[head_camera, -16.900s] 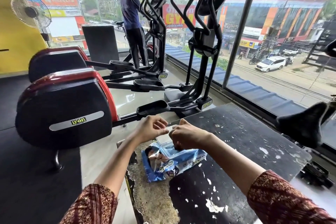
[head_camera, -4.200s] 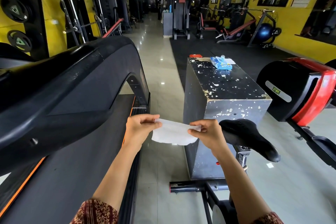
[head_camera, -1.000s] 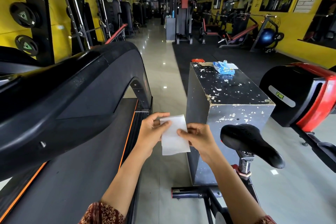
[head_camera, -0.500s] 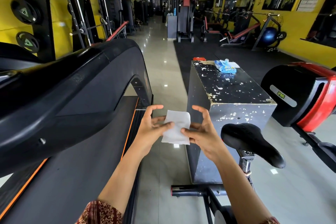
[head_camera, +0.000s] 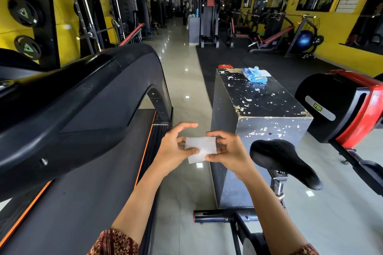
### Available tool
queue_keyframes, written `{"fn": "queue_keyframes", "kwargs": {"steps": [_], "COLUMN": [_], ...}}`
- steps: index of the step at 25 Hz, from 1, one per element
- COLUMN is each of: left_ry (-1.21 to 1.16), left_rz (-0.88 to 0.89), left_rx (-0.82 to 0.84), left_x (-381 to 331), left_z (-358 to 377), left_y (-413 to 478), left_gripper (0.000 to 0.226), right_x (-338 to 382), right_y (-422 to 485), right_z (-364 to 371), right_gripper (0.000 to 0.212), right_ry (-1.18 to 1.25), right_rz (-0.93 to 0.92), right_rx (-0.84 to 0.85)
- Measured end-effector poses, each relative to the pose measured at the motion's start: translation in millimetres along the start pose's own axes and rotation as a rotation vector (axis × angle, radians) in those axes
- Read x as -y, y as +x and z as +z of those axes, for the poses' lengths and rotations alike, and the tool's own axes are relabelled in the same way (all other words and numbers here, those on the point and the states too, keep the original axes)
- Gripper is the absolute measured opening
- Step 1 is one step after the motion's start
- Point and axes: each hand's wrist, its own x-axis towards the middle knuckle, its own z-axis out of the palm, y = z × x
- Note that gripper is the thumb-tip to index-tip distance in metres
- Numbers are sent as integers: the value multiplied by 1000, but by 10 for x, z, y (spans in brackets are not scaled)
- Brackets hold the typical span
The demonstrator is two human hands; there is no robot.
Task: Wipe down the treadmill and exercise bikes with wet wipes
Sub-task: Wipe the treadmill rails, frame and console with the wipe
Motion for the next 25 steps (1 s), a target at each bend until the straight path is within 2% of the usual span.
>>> {"fn": "queue_keyframes", "kwargs": {"steps": [4, 7, 9, 11, 14, 16, 20, 22, 25], "left_ry": [341, 490, 415, 283, 126, 92, 59, 45, -22], "left_rz": [39, -45, -55, -35, -23, -13, -9, 2, -23], "left_rx": [52, 46, 80, 133, 20, -22, 11, 0, -73], "left_x": [-2, 5, -4, -23, -54, -62, -70, -41, 4], "left_z": [36, 26, -12, -18, 0, 4, -13, -14, -14], "left_y": [23, 34, 42, 33, 12, 4, -3, -5, -10], "left_gripper": [37, 60, 53, 33, 12, 13, 14, 9, 9], "right_x": [87, 163, 185, 189, 203, 201, 182, 171, 127], "right_y": [-5, -26, -29, -24, -18, -24, -17, -5, 20], "right_z": [-14, -44, -48, -39, -17, 5, 53, 60, 43], "right_gripper": [49, 48, 52, 57, 56, 45, 22, 21, 30], "right_ry": [-45, -13, -12, -13, 43, 81, 69, 12, -43], "right_rz": [-110, -144, -141, -142, -140, -146, -210, -246, -257], "right_rx": [36, 103, 148, 193, 198, 141, 48, 53, -39]}}
